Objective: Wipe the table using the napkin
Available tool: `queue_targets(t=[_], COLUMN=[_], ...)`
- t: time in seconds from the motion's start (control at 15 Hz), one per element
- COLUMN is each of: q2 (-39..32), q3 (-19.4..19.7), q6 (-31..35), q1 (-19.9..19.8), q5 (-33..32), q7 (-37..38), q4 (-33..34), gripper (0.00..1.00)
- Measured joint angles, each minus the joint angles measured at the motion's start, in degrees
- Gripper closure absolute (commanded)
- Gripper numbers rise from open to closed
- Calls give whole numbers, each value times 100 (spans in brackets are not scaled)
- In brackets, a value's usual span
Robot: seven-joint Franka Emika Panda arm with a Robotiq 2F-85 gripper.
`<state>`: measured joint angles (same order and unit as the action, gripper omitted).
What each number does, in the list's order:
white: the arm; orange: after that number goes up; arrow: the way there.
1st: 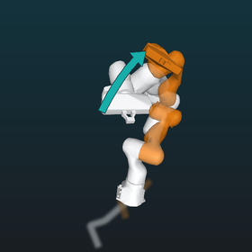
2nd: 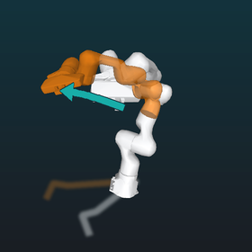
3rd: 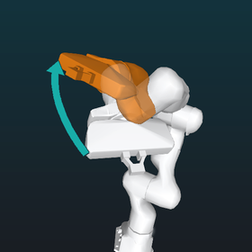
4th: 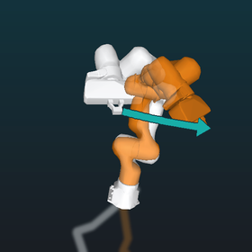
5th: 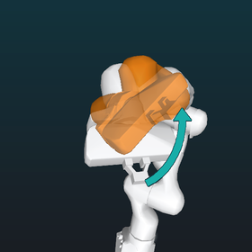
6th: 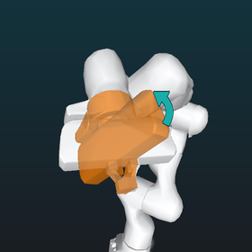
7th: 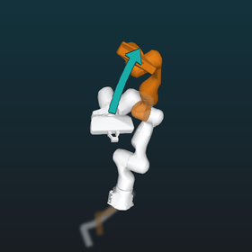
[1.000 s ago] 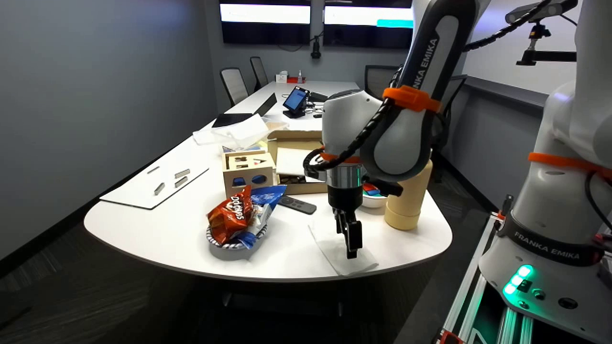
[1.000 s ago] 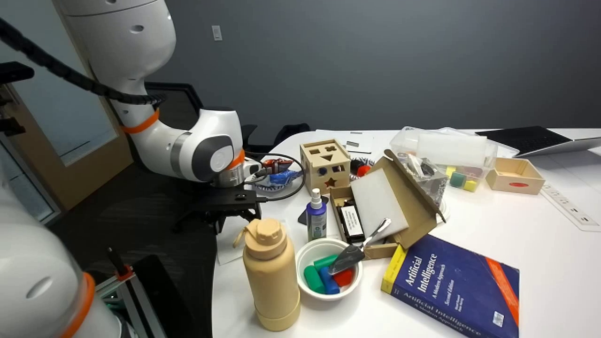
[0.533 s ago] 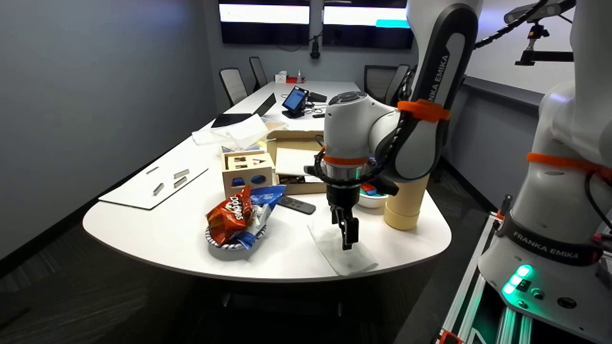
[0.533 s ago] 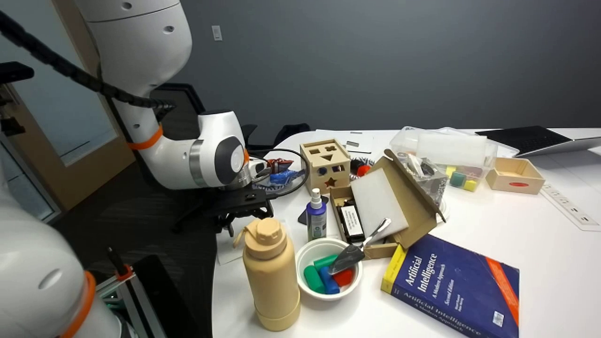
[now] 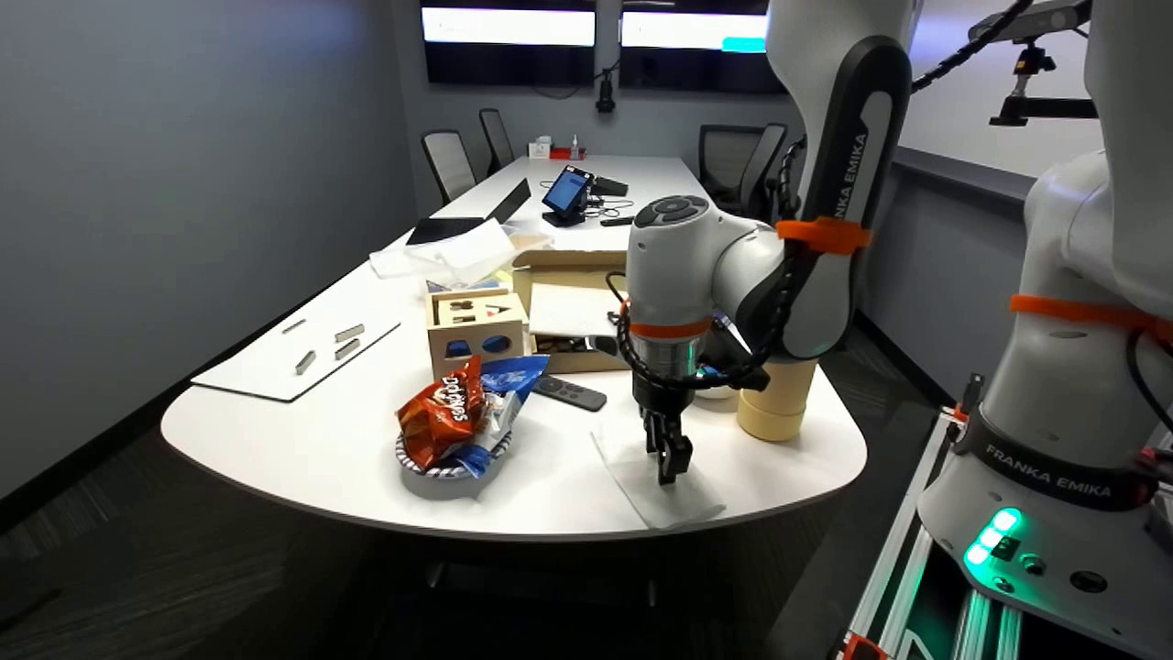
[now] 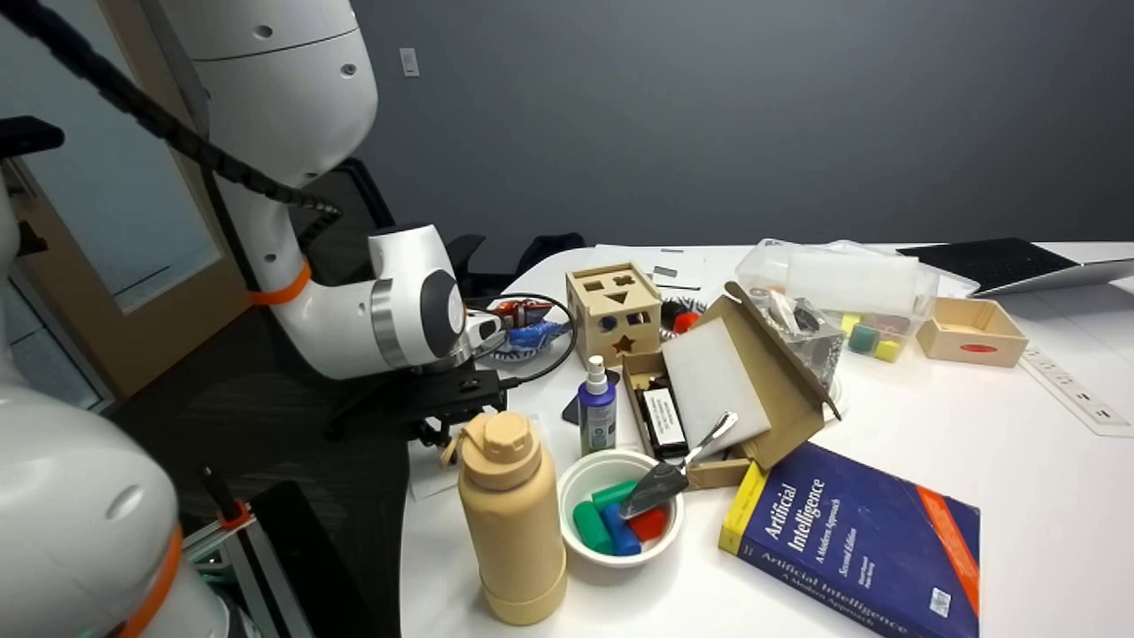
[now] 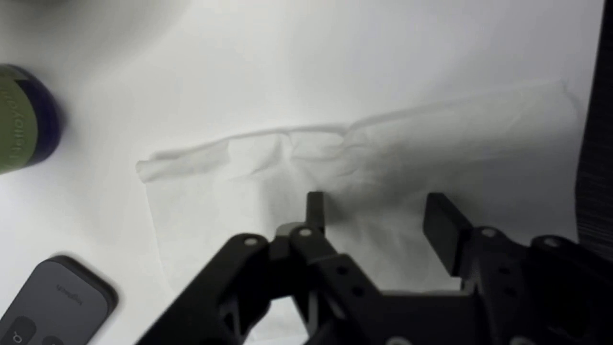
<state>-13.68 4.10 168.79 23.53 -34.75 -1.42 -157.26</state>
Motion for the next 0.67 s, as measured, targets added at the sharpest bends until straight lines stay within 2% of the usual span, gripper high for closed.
queue_targets(t=[0.13,0.2,0.27,0.67], q2=[-54,-64,-73,-69], q3=[128,187,246,591], q6=[65,88,100,166], q1=[124,184,243,517], q5=[-124,-177,-215,-426], q7=[163,245,309,618], q4=[1,1,2,14], gripper=[84,95,100,100])
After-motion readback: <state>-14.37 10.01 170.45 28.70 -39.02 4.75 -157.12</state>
